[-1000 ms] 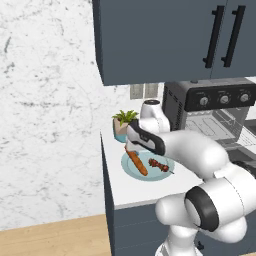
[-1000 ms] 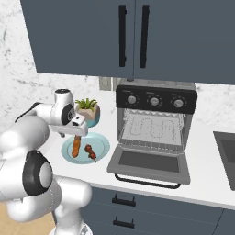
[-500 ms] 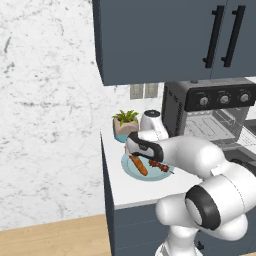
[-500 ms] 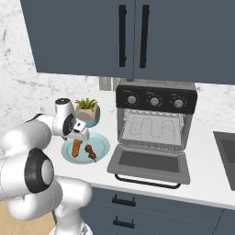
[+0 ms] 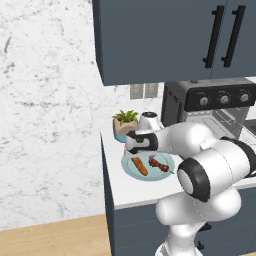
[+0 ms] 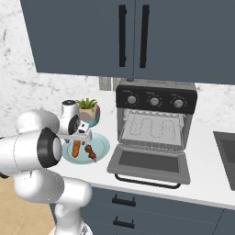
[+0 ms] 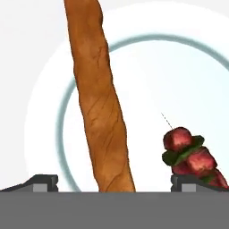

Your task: Pick up the kebab skewer and baguette bread, and place them inside the toaster oven. Close the toaster oven door and start by setting the timer.

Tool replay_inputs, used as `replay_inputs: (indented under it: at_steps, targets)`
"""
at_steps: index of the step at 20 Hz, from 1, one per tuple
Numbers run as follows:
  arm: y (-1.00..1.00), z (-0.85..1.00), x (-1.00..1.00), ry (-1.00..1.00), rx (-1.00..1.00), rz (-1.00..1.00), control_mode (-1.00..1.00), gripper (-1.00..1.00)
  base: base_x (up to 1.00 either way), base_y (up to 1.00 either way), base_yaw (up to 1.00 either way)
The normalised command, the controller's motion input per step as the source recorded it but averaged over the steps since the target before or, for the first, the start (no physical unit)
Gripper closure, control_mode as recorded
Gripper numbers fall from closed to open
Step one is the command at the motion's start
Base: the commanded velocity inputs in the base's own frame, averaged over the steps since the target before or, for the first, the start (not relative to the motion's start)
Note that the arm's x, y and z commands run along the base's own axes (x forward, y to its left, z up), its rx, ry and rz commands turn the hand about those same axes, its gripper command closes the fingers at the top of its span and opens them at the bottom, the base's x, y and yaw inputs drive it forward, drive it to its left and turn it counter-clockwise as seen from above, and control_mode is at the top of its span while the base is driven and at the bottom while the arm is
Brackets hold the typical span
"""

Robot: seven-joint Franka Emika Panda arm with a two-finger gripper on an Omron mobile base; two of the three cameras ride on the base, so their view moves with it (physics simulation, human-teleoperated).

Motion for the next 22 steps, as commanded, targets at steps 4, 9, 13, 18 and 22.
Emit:
replay_inputs:
  at_steps: [4, 9, 13, 18, 22]
  targets:
    - [0.15, -0.51, 0.08, -0.06, 0.00, 0.08, -1.00, -1.00, 0.00, 0.00, 0.00]
    - [0.08, -0.21, 0.04, 0.00, 0.00, 0.03, -1.00, -1.00, 0.00, 0.00, 0.00]
    - [0.00, -0.24, 0.17, 0.00, 0.00, 0.01, -1.00, -1.00, 0.00, 0.00, 0.00]
    - [0.00, -0.18, 0.08, 0.00, 0.00, 0.01, -1.00, -1.00, 0.00, 0.00, 0.00]
    - [0.00, 0.00, 0.00, 0.00, 0.00, 0.00, -1.00, -1.00, 0.00, 0.00, 0.00]
